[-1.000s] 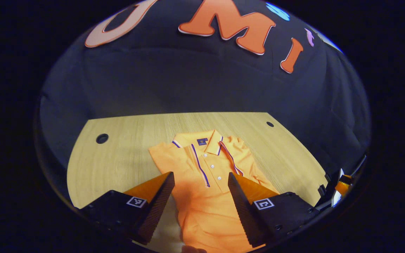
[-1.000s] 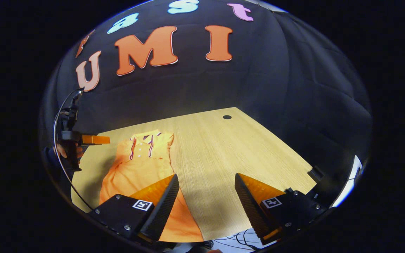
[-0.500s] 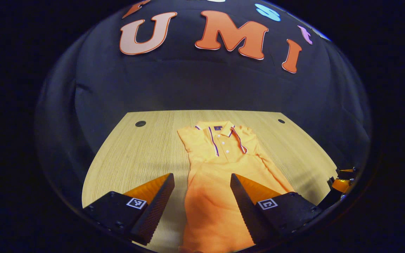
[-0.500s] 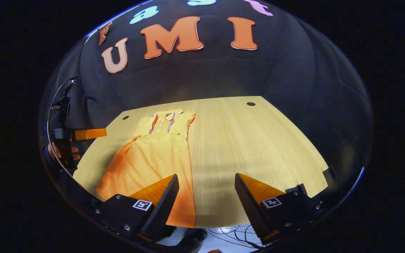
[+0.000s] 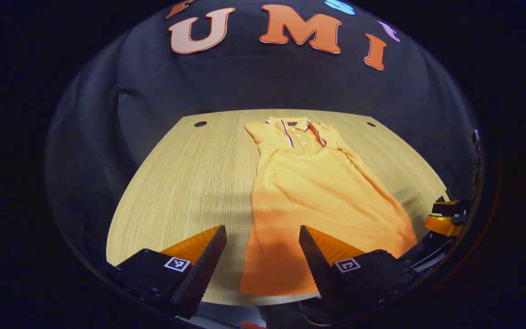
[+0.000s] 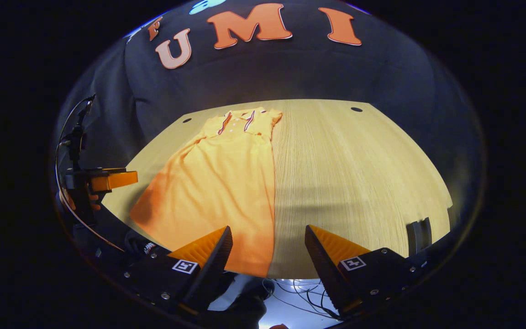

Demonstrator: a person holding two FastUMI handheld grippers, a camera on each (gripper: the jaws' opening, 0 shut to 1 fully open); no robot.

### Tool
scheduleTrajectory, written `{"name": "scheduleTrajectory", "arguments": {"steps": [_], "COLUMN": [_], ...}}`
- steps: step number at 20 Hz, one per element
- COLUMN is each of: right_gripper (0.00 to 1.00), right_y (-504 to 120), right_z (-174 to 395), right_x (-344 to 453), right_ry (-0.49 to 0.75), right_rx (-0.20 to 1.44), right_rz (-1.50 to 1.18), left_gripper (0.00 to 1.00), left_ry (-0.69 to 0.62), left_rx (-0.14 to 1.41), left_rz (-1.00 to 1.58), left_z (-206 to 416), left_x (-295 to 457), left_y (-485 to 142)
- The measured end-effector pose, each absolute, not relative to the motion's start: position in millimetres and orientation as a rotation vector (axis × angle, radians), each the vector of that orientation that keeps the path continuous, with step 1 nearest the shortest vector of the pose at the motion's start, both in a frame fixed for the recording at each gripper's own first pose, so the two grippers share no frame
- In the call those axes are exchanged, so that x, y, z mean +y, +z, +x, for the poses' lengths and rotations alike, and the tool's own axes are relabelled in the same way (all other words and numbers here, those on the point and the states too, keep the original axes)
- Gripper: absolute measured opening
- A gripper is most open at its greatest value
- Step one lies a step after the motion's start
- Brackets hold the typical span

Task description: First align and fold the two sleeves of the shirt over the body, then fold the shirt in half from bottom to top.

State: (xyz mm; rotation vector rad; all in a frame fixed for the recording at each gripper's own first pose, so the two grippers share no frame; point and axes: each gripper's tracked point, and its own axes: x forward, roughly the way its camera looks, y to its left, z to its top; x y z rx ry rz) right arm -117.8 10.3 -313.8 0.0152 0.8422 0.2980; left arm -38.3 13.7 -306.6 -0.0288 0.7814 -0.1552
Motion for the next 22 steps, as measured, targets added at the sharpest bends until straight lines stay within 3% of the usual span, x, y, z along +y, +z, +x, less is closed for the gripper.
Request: {"name": "scheduleTrajectory", "arguments": {"steps": [10,18,20,21,22], "right_gripper": [0.98,0.95,0.83,0.62,0.55], "right_y": [-357.1,-362.1,-362.0,-361.9,-362.4], "right_z": [-137.3,-137.3,-138.3,-138.7,-138.9], "right_x": [27.4,31.9,34.4,32.5,29.0], "right_ry": [0.314,0.259,0.236,0.216,0.185], "right_rx": [0.953,0.903,0.917,0.933,0.950], "right_rz": [-0.018,-0.105,-0.092,-0.074,-0.051], "left_gripper": [0.99,0.99,0.93,0.81,0.73], "left_ry": [-0.170,-0.164,-0.177,-0.186,-0.198], "left_rx": [0.881,0.746,0.737,0.738,0.740], "left_rz": [0.022,-0.024,-0.021,-0.015,-0.010], "left_z": [-73.5,-62.7,-66.2,-67.6,-66.7], "left_x": [20.2,16.8,7.4,3.5,-1.8], "left_y": [-364.4,-367.9,-366.6,-367.5,-368.6]}}
